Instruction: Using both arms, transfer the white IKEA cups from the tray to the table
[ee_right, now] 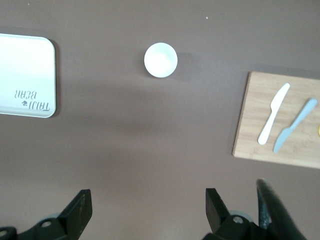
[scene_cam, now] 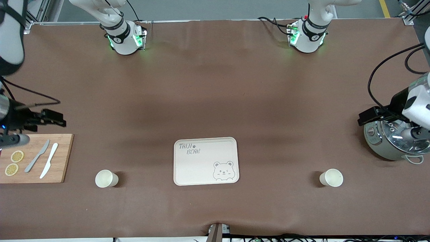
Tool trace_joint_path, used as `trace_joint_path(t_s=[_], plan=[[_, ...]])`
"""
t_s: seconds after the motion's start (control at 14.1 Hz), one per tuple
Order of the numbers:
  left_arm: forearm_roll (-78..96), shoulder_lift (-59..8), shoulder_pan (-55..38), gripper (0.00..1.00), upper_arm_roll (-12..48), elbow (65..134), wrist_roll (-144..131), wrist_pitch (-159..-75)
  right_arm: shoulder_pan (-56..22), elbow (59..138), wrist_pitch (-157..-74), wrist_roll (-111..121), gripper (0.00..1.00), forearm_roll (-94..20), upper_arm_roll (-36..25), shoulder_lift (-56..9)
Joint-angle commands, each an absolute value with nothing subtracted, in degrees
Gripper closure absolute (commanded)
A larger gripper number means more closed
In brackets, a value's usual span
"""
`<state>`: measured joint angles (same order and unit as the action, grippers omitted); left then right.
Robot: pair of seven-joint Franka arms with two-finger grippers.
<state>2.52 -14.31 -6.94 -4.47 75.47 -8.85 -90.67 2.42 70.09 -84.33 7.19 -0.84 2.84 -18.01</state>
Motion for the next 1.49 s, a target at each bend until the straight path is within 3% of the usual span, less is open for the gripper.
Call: trace_joint_path(t_s=[0.0,0.35,0.85,1.42], plan=[[3.3,-8.4,-6.1,0.0,-4.3,81.2,-7.2,-90.6,3.9,80.6,-86.6,4.8,0.0,-0.6,3.4,-9.9],[3.3,-3.2,-6.1,0.0,-4.3,85.5,-7.2,-90.8,5.1,97.8,-99.0,2.0,0.0,-0.5,3.5,-0.1],[2.6,2.0,-6.2,0.0,-4.2,91.8,-7.2,-94.6,5.1,97.6,-98.4,0.8,0.0,-0.5,3.5,-0.4],[2.9,-1.1,-6.2,0.0,-4.3,86.2,-7.6,-94.0,5.1,94.0,-90.4,0.4,0.0,-1.0,3.6,0.2]])
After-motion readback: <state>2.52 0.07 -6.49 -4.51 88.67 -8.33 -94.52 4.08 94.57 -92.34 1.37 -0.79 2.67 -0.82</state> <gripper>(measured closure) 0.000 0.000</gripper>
